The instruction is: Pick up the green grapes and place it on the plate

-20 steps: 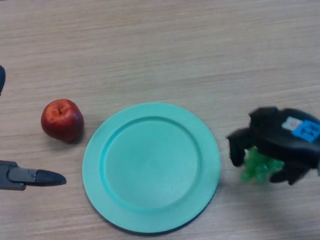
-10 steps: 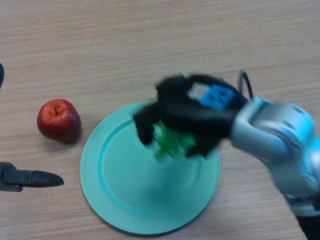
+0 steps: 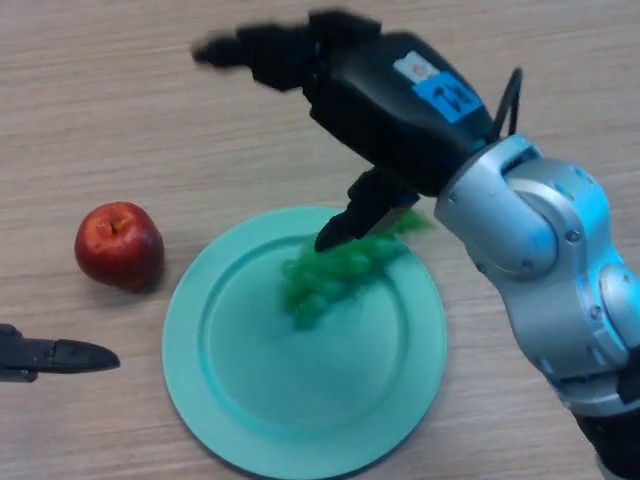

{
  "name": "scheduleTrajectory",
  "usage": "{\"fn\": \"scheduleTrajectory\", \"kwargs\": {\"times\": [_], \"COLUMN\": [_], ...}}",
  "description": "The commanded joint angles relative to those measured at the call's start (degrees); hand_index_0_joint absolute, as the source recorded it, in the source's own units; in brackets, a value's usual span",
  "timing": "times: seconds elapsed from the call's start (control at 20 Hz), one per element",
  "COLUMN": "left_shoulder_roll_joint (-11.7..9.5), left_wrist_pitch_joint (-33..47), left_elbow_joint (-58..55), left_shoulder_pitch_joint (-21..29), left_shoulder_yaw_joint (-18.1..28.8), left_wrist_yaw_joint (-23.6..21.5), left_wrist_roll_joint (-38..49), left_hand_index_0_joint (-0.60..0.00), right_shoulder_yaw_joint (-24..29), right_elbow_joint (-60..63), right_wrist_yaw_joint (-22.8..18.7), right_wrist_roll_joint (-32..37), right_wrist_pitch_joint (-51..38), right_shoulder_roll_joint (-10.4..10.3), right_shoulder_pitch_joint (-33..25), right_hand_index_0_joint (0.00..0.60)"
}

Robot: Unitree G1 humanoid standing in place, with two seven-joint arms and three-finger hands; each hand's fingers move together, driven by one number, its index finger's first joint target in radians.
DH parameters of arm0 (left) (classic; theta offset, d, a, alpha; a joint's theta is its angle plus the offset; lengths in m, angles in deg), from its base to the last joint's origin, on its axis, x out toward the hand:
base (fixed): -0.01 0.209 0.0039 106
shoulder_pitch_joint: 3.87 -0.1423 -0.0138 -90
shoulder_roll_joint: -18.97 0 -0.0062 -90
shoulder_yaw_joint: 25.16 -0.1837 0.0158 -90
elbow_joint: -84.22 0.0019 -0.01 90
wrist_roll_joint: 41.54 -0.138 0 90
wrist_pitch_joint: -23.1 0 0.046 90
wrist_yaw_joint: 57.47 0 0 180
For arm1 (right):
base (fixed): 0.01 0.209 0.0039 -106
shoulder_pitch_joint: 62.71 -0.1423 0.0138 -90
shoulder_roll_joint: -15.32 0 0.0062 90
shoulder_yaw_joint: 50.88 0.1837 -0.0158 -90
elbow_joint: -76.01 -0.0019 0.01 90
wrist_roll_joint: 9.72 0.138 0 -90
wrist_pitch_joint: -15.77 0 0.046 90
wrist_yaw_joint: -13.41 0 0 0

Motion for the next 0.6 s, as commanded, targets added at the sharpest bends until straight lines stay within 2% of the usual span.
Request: {"fn": "scheduleTrajectory", "kwargs": {"times": [0.05, 0.25, 0.35, 0.4, 0.45, 0.5, 0.6], "left_shoulder_roll_joint": [-1.7, -1.6, -2.0, -2.4, -2.6, -3.0, -3.3], "left_wrist_pitch_joint": [9.1, 8.2, 7.3, 5.9, 5.3, 4.3, 3.4], "left_elbow_joint": [-2.9, -3.9, -4.8, -5.7, -6.2, -7.4, -9.1], "left_shoulder_pitch_joint": [1.2, 1.2, 1.3, 1.8, 2.1, 2.8, 3.3], "left_shoulder_yaw_joint": [3.0, 2.1, 1.9, 2.1, 2.1, 2.1, 1.6], "left_wrist_yaw_joint": [-0.8, -0.9, -0.3, -0.1, -0.2, -0.2, 0.2], "left_wrist_roll_joint": [-0.1, -0.3, -0.1, 0.5, 0.7, 1.0, 0.8], "left_hand_index_0_joint": [0.0, 0.0, 0.0, 0.0, 0.0, 0.0, 0.0], "right_shoulder_yaw_joint": [2.9, 5.5, 7.5, 8.9, 9.7, 11.6, 14.3], "right_elbow_joint": [-5.1, -11.9, -17.1, -22.0, -23.9, -28.1, -33.2], "right_wrist_yaw_joint": [-3.4, -0.5, 0.5, 0.7, 0.1, -1.3, -3.8], "right_wrist_roll_joint": [1.5, 6.0, 10.1, 15.1, 17.5, 23.2, 30.3], "right_wrist_pitch_joint": [-1.8, 3.6, 8.9, 15.3, 17.7, 23.5, 27.9], "right_shoulder_roll_joint": [-0.5, -0.5, -0.5, -0.5, -0.5, -0.5, -0.5], "right_shoulder_pitch_joint": [-1.2, 1.9, 4.9, 7.1, 8.3, 10.6, 14.5], "right_hand_index_0_joint": [0.0, 0.0, 0.0, 0.0, 0.0, 0.0, 0.0]}}
